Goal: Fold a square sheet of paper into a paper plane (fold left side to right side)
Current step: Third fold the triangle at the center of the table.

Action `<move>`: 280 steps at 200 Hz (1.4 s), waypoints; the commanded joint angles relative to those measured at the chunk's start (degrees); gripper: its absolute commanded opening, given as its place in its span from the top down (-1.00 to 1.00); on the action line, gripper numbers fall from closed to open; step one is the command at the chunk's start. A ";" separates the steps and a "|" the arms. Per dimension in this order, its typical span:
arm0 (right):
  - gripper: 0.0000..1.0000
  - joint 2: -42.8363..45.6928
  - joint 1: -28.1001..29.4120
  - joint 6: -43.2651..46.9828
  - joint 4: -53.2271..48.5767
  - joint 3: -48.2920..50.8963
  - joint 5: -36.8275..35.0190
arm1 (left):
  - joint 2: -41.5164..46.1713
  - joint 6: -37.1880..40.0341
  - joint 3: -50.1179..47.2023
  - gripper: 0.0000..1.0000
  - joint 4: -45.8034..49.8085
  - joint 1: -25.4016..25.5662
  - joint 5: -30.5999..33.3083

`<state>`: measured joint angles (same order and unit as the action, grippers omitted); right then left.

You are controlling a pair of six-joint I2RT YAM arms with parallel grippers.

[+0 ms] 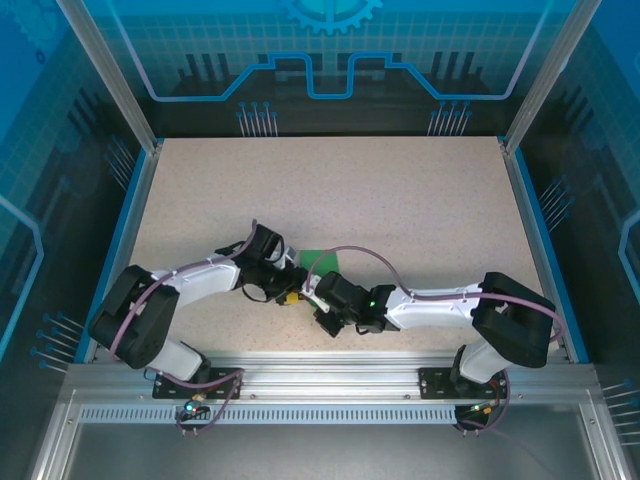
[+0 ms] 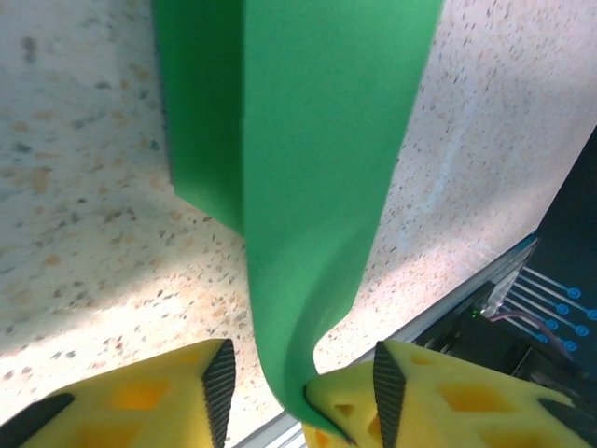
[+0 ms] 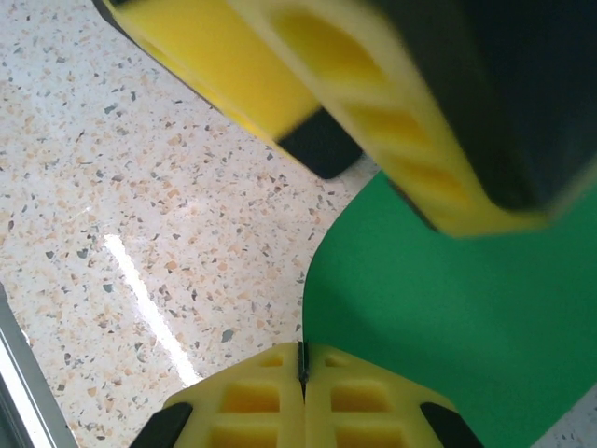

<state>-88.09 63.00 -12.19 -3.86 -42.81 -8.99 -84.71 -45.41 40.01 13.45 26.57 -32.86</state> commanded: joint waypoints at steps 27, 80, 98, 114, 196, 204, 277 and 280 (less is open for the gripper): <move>1.00 1.70 -3.86 -3.84 1.72 1.89 8.24 | 4.14 7.82 3.49 0.11 7.88 -4.32 -1.20; 1.00 0.89 -6.38 -5.78 2.98 1.79 12.96 | -6.37 14.63 12.88 0.65 8.39 -3.74 -1.74; 1.00 0.38 -6.91 -6.35 3.23 1.59 13.91 | -10.76 16.74 16.59 0.72 8.60 -2.97 -2.03; 1.00 0.14 -7.31 -6.88 3.43 1.59 14.45 | -14.55 18.01 19.29 0.75 8.67 -2.40 -2.20; 1.00 -0.54 -11.73 -7.58 4.37 2.19 21.15 | -27.48 22.45 27.49 0.84 11.35 0.39 -0.14; 1.00 -0.74 -12.69 -7.50 4.60 2.17 22.57 | -28.38 22.76 27.73 0.84 11.54 0.50 0.17; 1.00 -4.08 -19.19 -6.85 3.68 1.41 28.16 | -32.47 23.61 27.84 0.88 12.04 1.82 1.63; 1.00 -4.12 -19.27 -6.88 3.68 1.37 27.97 | -32.48 23.57 27.80 0.88 11.96 1.79 1.66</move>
<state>-91.24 44.91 -19.29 -0.34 -41.23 16.88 -114.45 -23.42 67.70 23.18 27.70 -33.15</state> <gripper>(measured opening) 0.044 0.067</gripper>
